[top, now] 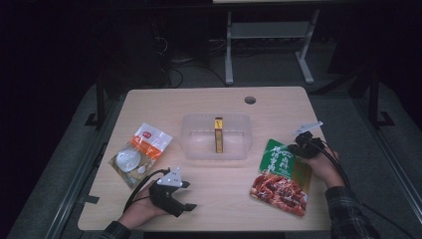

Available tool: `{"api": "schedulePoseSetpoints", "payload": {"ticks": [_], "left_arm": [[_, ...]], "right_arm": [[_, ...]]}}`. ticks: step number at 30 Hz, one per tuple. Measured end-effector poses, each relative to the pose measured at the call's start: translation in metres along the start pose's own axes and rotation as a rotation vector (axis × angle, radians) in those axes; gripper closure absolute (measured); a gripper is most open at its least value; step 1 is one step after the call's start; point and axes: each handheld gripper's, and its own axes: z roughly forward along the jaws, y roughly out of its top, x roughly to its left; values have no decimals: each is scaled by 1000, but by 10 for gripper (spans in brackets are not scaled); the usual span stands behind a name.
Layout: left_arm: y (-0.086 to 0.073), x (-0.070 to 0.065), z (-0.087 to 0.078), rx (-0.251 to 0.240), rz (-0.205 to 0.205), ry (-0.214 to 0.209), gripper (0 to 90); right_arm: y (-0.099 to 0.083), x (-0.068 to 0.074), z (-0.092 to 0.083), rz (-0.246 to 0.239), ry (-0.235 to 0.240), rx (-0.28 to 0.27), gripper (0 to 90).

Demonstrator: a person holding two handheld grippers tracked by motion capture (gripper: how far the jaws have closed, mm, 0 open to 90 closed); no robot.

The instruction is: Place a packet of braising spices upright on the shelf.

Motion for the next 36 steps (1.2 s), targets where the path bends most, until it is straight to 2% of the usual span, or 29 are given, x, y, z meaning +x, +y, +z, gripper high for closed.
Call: {"api": "schedulePoseSetpoints", "payload": {"ticks": [7, 11, 14, 19, 21, 22, 27, 28, 30, 32, 33, 34, 36], "left_arm": [[1, 0, 1, 1, -1, 1, 200], [1, -1, 1, 2, 5, 3, 200], [1, -1, 1, -4, 5, 4, 200], [2, -1, 2, -13, 3, 7, 200], [2, -1, 2, -9, 4, 5, 200], [2, -1, 2, -9, 4, 5, 199], [3, 0, 0, -12, 10, 13, 200], [3, 0, 0, -12, 10, 13, 199], [3, 0, 0, -13, 10, 14, 199], [3, 0, 0, -14, 10, 11, 199], [3, 0, 0, -14, 10, 11, 199], [3, 0, -1, -19, 8, 13, 199], [3, 0, -1, -21, 6, 13, 199]], "right_arm": [[-25, -1, -20, 5, -2, 25, 900], [-45, 7, -37, 12, 11, 40, 900], [-52, 11, -42, 8, 19, 45, 900], [-66, 33, -55, -18, 67, 50, 900], [-67, 37, -57, -21, 77, 52, 900], [-69, 46, -59, -30, 101, 55, 900], [-65, 70, -58, -73, 170, 55, 900], [-65, 70, -58, -73, 170, 55, 900], [-56, 83, -53, -115, 194, 55, 900], [-50, 90, -49, -144, 208, 55, 900], [-50, 90, -49, -144, 208, 55, 900], [-43, 96, -44, -175, 213, 53, 900], [-36, 101, -40, -196, 225, 50, 900]]}}
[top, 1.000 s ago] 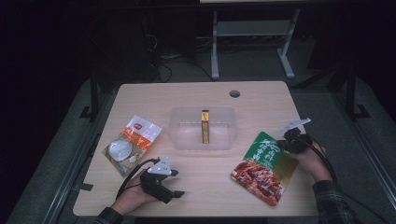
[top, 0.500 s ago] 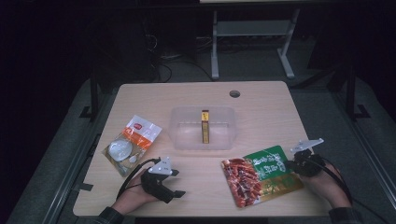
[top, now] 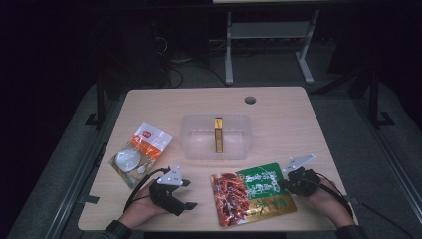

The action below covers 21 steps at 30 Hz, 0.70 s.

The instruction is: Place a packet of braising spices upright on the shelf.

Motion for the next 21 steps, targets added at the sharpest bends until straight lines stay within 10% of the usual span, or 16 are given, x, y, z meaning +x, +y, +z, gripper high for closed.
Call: {"api": "schedulePoseSetpoints", "payload": {"ticks": [21], "left_arm": [[2, 0, -1, 1, 6, 19, 196]], "right_arm": [[52, 52, 36, -201, 136, -17, 900]]}}
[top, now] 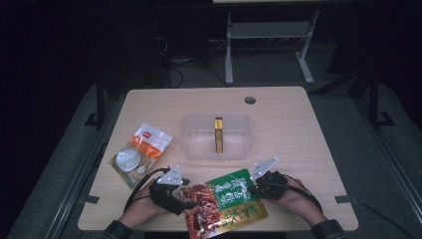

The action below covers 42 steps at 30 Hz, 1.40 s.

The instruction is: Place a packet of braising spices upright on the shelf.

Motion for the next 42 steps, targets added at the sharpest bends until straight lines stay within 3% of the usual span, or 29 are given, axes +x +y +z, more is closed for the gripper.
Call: {"api": "schedulePoseSetpoints", "payload": {"ticks": [2, 4, 7, 10, 11, 13, 18, 21, 26, 33, 41, 42], "left_arm": [[1, 0, 2, -3, 2, 3, 195], [3, -2, 5, -10, -8, 5, 192], [6, -2, 9, -5, 0, 9, 185], [9, -2, 14, -10, -2, 8, 178], [12, -2, 18, -12, 3, 14, 172], [15, -1, 22, 3, 26, 16, 163], [19, -4, 36, 12, 15, -5, 161], [20, -5, 40, 29, 27, -6, 161], [17, -3, 43, 25, 11, -14, 156], [15, -4, 44, 11, 27, -13, 173], [15, -6, 40, 6, 70, -23, 465], [16, -6, 39, 16, 79, -26, 465]], "right_arm": [[3, 2, 2, -17, -3, -3, 900], [4, 2, -2, 2, -5, -41, 897], [1, 1, -13, 74, -19, -99, 779], [-4, 0, -20, 101, -30, -134, 709], [-9, -2, -25, 139, -23, -156, 616], [-16, -3, -30, 161, -32, -172, 567], [-32, -2, -38, 208, -66, -195, 425], [-37, 0, -39, 223, -64, -197, 404], [-38, 2, -41, 213, -81, -213, 375], [-39, 1, -41, 218, -91, -213, 370], [-38, 0, -42, 215, -98, -219, 370], [-38, 0, -42, 215, -99, -219, 369]]}}
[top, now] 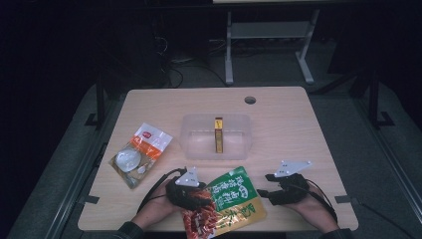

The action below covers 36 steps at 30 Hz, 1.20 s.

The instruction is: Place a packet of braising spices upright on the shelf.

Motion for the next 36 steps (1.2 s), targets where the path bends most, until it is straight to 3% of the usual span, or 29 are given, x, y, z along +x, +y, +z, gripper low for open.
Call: {"api": "schedulePoseSetpoints", "payload": {"ticks": [2, 5, 12, 24, 29, 36], "left_arm": [[1, -2, 0, 5, 8, 2, 608], [4, -6, 1, 18, 15, 13, 716], [8, -9, 1, 42, 7, 33, 858], [6, -4, -8, -18, -55, -3, 897], [8, 0, -20, -49, -81, 21, 898], [10, 7, -45, -128, -113, 79, 900]], "right_arm": [[0, 0, 0, 2, 1, -5, 368], [1, 0, -1, 6, 1, -8, 366], [1, -1, -2, 13, -1, -12, 359], [0, -5, -4, 33, -14, -37, 335], [1, -5, -5, 43, -15, -45, 329], [1, -8, -8, 74, -11, -68, 327]]}}
